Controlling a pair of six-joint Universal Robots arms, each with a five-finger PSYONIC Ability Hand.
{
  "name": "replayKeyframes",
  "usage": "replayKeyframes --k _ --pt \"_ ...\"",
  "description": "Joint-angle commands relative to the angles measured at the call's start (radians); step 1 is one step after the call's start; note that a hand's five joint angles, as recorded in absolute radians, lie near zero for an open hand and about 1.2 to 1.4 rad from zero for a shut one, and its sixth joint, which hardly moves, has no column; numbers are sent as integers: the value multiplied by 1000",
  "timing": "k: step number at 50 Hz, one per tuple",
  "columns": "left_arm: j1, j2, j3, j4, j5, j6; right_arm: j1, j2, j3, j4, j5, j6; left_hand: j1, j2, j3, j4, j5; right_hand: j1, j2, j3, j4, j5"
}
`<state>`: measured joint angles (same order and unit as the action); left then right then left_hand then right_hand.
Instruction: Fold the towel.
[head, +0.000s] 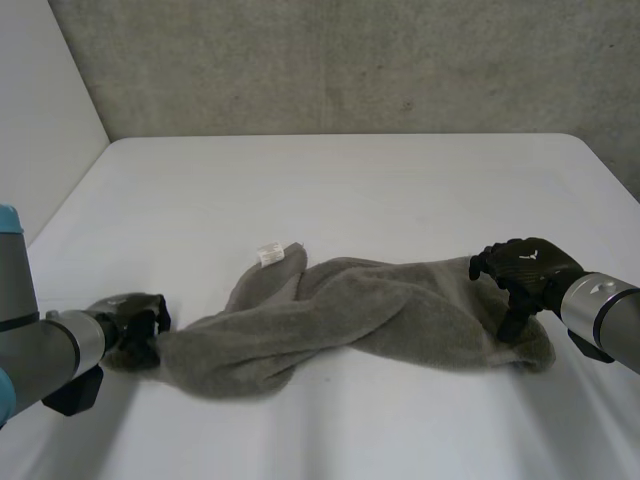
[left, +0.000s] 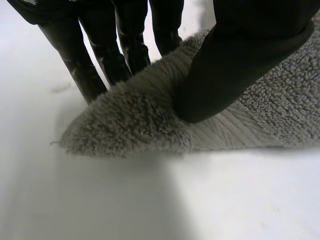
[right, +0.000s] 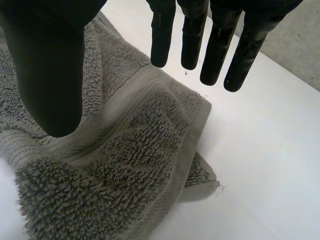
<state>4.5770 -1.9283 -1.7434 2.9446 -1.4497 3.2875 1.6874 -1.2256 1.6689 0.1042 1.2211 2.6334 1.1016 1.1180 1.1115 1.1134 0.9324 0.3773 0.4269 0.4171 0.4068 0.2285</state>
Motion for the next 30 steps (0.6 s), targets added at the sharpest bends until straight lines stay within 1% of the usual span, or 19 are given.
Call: replayKeyframes --k 1,7,12,14,15,17,18,19,20,21,22,23,25,26,27,28,29,30 --pt "-9 81 12 42 0 1 -2 -2 -6 0 1 -3 295 278 285 283 289 75 25 35 45 49" --pt "-26 146 2 48 3 1 -12 -11 -31 12 1 -49 295 278 285 283 289 95 46 55 66 69" --pt "-59 190 -31 42 3 1 -60 -2 -103 28 -5 -47 295 278 285 283 289 83 34 44 54 58" --pt "-72 241 -59 42 5 1 -61 40 -170 70 -8 -26 295 278 285 283 289 83 34 44 54 58" --pt "-72 241 -59 42 5 1 -61 40 -170 71 -8 -26 295 278 285 283 289 83 34 44 54 58" --pt "-75 269 -67 42 6 1 -61 112 -274 124 -25 45 295 278 285 283 289 86 37 47 57 61" --pt "-76 300 -70 41 6 1 -61 112 -274 124 -25 45 295 278 285 283 289 86 37 47 57 61" --pt "-79 336 -70 38 6 1 -60 147 -325 147 -53 86 295 278 285 283 289 86 37 47 57 61" --pt "-79 336 -70 37 6 1 -57 182 -368 159 -90 123 295 278 285 283 289 86 37 47 57 61" --pt "-84 373 -70 37 8 1 -57 183 -368 160 -91 123 295 278 285 283 289 86 37 47 57 61" --pt "-92 411 -68 37 8 1 -49 231 -415 170 -135 152 295 278 285 283 289 92 43 52 63 66" --pt "-92 411 -68 37 8 1 -49 232 -416 170 -135 152 295 278 285 283 289 92 43 53 63 67" --pt "-107 483 -58 37 9 3 -23 308 -498 181 -207 198 295 278 285 283 289 98 49 58 69 72" --pt "-107 483 -57 37 9 3 -23 308 -498 181 -207 198 295 278 285 283 289 98 49 58 69 72" --pt "-113 517 -54 37 9 3 -3 337 -527 183 -235 212 295 278 285 283 289 98 49 58 69 72" --pt "-113 517 -54 37 9 3 18 363 -552 184 -255 227 295 278 285 283 289 98 49 58 69 72" --pt "-118 546 -53 39 9 3 18 364 -552 184 -255 227 295 278 285 283 289 98 49 58 69 72" --pt "-122 571 -48 41 11 3 44 386 -570 184 -262 246 295 278 285 283 289 98 49 58 69 72"
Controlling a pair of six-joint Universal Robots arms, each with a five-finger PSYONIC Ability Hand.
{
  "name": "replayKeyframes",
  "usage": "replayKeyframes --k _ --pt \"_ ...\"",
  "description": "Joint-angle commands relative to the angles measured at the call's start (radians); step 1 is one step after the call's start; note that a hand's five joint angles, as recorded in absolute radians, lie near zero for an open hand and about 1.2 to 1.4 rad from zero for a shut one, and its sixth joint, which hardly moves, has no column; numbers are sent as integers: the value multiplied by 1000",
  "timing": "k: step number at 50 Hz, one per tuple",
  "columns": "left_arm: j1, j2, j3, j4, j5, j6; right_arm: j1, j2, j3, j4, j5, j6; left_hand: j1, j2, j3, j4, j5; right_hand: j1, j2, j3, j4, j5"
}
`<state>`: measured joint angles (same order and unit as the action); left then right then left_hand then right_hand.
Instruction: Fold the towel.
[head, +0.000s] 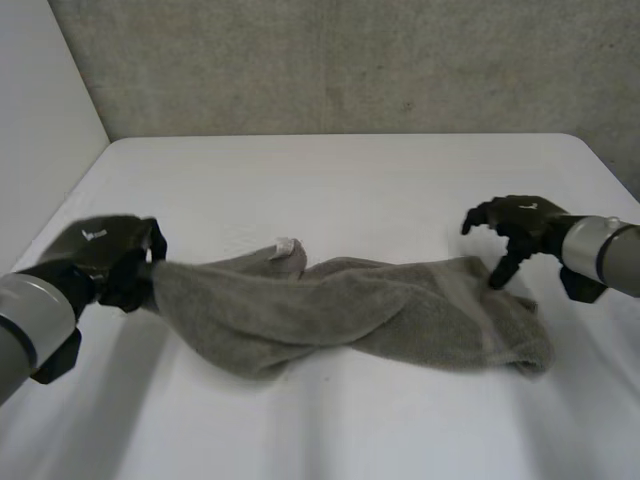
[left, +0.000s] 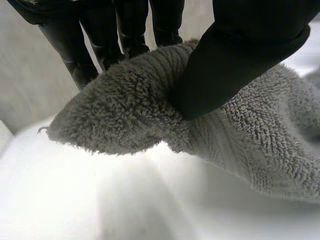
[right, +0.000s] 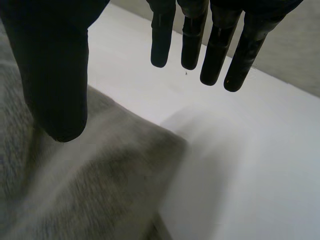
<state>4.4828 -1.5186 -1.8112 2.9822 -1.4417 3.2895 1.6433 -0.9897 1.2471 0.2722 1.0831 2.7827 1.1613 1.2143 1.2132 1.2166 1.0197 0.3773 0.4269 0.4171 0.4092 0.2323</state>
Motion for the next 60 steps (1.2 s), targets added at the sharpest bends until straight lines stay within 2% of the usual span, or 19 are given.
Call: replayKeyframes --k 1,6,15,18,20,25,29,31,33,37,39,43,48,50,53,55,56,58,60 --pt "-28 161 19 3 3 1 89 151 -149 16 -124 97 235 182 183 180 202 98 49 58 66 69" --pt "-47 213 43 3 3 1 193 212 -208 6 -143 187 235 182 183 180 202 95 46 55 63 66" --pt "-54 267 59 4 1 27 270 279 -271 -4 -154 271 235 182 183 180 202 110 60 70 78 80" --pt "-54 267 58 6 1 44 282 298 -284 -8 -137 268 235 182 183 180 202 172 122 132 140 142" --pt "-53 267 56 7 1 52 283 319 -302 -21 -135 265 235 182 183 180 202 417 367 377 385 387" --pt "-37 262 49 14 1 56 283 342 -330 -48 -114 258 235 182 183 180 202 574 524 534 542 544" --pt "-33 262 49 17 0 56 283 365 -348 -50 -111 252 235 182 183 180 202 509 460 469 477 480" --pt "-31 262 53 23 0 56 283 376 -362 -39 -112 236 235 182 183 180 202 270 220 230 238 240" --pt "-31 262 56 27 0 58 283 376 -362 -39 -112 230 235 182 183 180 202 263 213 223 231 233" --pt "-30 261 61 46 0 58 283 375 -365 -36 -115 224 235 182 183 180 202 459 410 419 427 430" --pt "-27 253 65 69 0 58 283 375 -379 -37 -109 224 235 182 183 180 202 1016 966 976 984 986" --pt "-22 229 67 96 0 59 277 376 -423 -41 -95 224 235 182 183 180 202 1019 969 979 987 989" --pt "-14 113 108 164 0 76 267 341 -537 -64 15 198 235 182 183 180 202 1019 969 979 987 989" --pt "-14 60 147 190 0 87 245 268 -596 -132 122 144 235 182 183 180 202 1019 969 979 987 989" --pt "-14 -68 263 239 -2 121 242 212 -604 -197 167 118 235 182 183 180 202 1019 969 979 987 989" --pt "-13 -190 436 283 -11 142 242 97 -566 -388 242 94 235 182 183 180 202 1019 969 979 987 989" --pt "-13 -190 437 284 -11 142 242 97 -566 -389 242 94 235 182 183 180 202 1019 969 979 987 989" --pt "-5 -286 612 346 -13 147 242 -25 -449 -601 308 89 235 182 183 180 202 1019 969 979 987 989" --pt "6 -320 675 389 -14 142 242 -79 -378 -696 329 87 235 182 183 180 202 1019 969 979 987 989"
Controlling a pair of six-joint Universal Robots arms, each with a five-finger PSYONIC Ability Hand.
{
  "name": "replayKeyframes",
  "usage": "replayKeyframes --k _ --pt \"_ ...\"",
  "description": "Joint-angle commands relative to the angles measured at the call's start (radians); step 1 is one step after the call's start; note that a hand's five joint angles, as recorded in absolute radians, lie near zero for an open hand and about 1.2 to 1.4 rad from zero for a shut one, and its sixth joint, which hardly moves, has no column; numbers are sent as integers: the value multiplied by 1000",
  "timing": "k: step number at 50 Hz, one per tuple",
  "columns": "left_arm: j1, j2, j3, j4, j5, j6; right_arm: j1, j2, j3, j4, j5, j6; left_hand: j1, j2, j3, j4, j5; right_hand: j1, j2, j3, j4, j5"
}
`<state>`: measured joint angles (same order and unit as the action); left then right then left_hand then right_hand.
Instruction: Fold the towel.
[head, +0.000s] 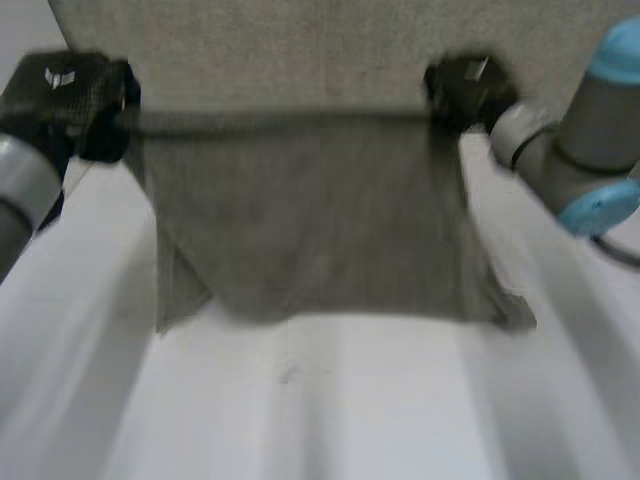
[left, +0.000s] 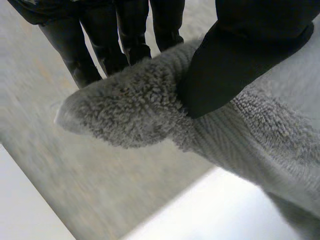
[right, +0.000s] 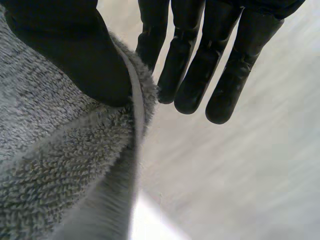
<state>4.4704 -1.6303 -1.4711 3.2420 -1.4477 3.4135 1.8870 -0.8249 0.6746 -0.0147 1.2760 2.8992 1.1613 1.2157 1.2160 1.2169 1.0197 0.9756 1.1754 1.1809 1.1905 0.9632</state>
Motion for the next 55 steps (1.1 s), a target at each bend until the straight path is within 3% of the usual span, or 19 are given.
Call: replayKeyframes --k 1,5,9,18,24,27,29,34,37,46,55 --pt "18 -209 336 130 -8 18 -2 -284 257 -480 138 -32 235 181 180 179 202 421 221 215 206 258" --pt "30 -252 384 286 -10 16 0 -335 382 -542 123 -34 235 181 180 179 202 421 221 215 206 258" --pt "17 -252 283 380 -11 21 9 -350 518 -521 80 -43 235 181 180 179 202 421 221 215 206 258" --pt "15 -258 40 367 -7 26 7 -362 727 -364 69 -156 235 181 180 179 202 421 221 215 206 258" --pt "26 -266 -159 311 -2 32 9 -232 809 -165 52 -219 235 181 180 179 202 421 221 215 206 258" --pt "27 -284 -222 306 -2 46 9 -169 813 -96 46 -224 235 181 180 179 202 173 -26 -32 -41 11" --pt "29 -286 -242 305 -3 58 7 -154 813 -77 45 -218 235 181 180 179 202 149 -51 -57 -66 -13" --pt "35 -283 -272 303 -8 87 -8 -146 813 -64 49 -181 235 181 180 179 202 -45 -245 -250 -260 -207" --pt "69 -257 -278 301 -10 89 -55 -163 819 -62 52 -62 235 181 180 179 202 -259 -459 -464 -474 -421" --pt "98 -186 -282 300 -11 73 -135 -197 829 -67 49 172 235 181 180 179 202 -251 -450 -456 -466 -413" --pt "82 -175 -307 300 -11 72 -149 -171 844 -62 45 242 235 181 180 179 202 -254 -453 -459 -468 -416"
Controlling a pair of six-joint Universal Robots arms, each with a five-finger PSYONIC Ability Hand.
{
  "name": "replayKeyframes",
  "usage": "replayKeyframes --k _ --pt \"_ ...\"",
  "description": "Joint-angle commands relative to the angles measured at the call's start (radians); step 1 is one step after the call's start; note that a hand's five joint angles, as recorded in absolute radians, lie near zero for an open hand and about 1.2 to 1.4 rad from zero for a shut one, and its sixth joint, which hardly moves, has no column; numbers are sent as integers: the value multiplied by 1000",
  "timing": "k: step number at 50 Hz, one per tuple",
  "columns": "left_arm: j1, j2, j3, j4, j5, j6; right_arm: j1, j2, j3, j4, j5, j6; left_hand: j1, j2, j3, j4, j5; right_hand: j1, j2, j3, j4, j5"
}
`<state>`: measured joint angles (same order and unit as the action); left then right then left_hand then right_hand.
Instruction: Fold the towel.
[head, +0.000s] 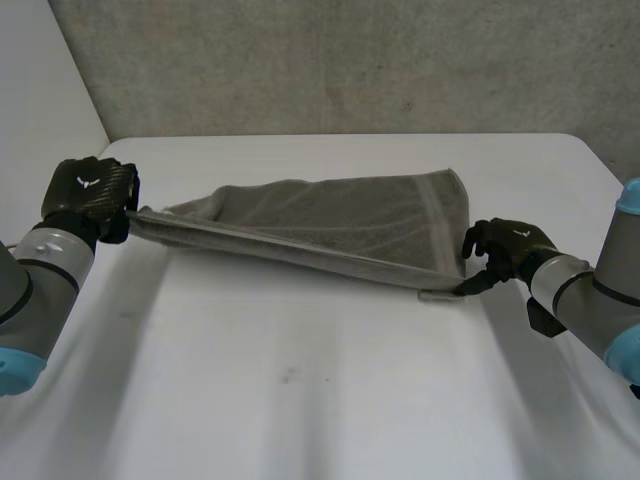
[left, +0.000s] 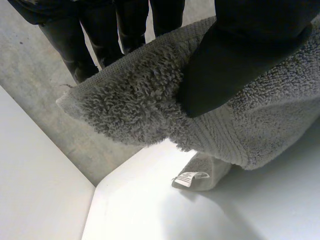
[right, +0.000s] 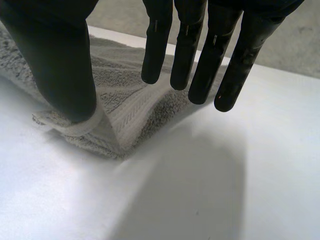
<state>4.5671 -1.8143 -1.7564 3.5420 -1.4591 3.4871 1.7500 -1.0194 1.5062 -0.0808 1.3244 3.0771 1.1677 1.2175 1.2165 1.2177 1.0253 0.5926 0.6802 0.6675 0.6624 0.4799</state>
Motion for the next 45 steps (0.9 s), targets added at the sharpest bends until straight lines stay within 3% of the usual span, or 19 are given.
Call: replayKeyframes --k 1,10,14,22,29,45 --pt "-14 9 -21 0 0 -2 -11 24 14 7 -5 84 229 179 180 179 196 124 36 49 54 62" --pt "-16 7 -20 0 0 -2 -1 21 12 9 -99 228 229 179 180 179 196 100 13 25 30 38" --pt "-16 7 -20 0 0 -2 2 24 12 4 -102 233 229 179 180 179 196 103 15 28 33 41" --pt "-11 6 -20 0 2 -2 40 74 -15 -5 -80 226 229 179 180 179 196 171 83 96 101 109" --pt "-7 7 -20 -3 2 -2 43 114 -35 -2 5 181 229 179 180 179 196 191 104 116 121 129" --pt "-5 9 -8 -40 2 -26 43 102 -26 -4 33 120 229 179 180 179 196 179 92 104 109 117"
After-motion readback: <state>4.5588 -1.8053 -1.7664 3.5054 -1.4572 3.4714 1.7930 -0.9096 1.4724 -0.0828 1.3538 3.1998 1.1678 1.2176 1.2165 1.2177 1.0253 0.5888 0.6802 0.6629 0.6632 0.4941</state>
